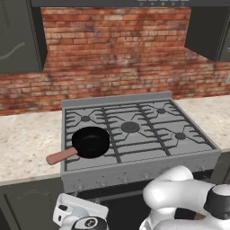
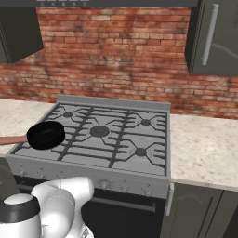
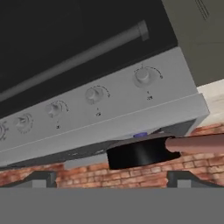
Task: Turn off the front left burner of the stove.
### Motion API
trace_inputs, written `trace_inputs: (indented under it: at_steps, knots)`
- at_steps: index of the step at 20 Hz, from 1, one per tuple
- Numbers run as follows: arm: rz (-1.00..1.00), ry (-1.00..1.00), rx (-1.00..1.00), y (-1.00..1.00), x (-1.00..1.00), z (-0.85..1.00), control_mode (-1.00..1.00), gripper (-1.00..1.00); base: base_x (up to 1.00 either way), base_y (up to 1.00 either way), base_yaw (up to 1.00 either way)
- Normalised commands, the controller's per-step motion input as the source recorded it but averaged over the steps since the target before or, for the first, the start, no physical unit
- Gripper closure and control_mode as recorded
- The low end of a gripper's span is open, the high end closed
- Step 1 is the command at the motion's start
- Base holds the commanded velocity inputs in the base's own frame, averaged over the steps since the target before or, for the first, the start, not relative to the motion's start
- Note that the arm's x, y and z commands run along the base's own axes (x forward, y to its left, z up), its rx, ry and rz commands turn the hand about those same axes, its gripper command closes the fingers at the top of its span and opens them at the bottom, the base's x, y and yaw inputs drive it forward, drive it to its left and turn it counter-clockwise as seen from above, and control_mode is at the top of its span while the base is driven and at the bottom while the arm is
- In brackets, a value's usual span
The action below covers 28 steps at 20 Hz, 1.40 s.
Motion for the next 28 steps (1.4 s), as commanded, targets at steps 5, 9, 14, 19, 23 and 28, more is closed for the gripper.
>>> trace_inputs:
  at_steps: [5, 9, 14, 19, 23, 28]
  knots:
    - [0.01, -0.01, 0.00, -0.13, 0.30, -0.24, -1.00, -1.00, 0.00, 0.00, 0.00]
    - [0.04, 0.00, -0.01, -0.08, 0.35, -0.31, -1.00, -1.00, 0.00, 0.00, 0.00]
    - [0.05, -0.01, -0.07, 0.00, 0.28, -0.25, -1.00, -1.00, 0.00, 0.00, 0.00]
    - [0.05, -0.02, -0.13, 0.00, 0.14, -0.20, -1.00, -1.00, 0.00, 0.00, 0.00]
    - [0.05, -0.04, -0.13, 0.00, 0.18, -0.20, -1.00, -1.00, 0.00, 0.00, 0.00]
    - [0.06, -0.05, -0.04, 0.00, 0.19, -0.20, -1.00, -1.00, 0.00, 0.00, 0.00]
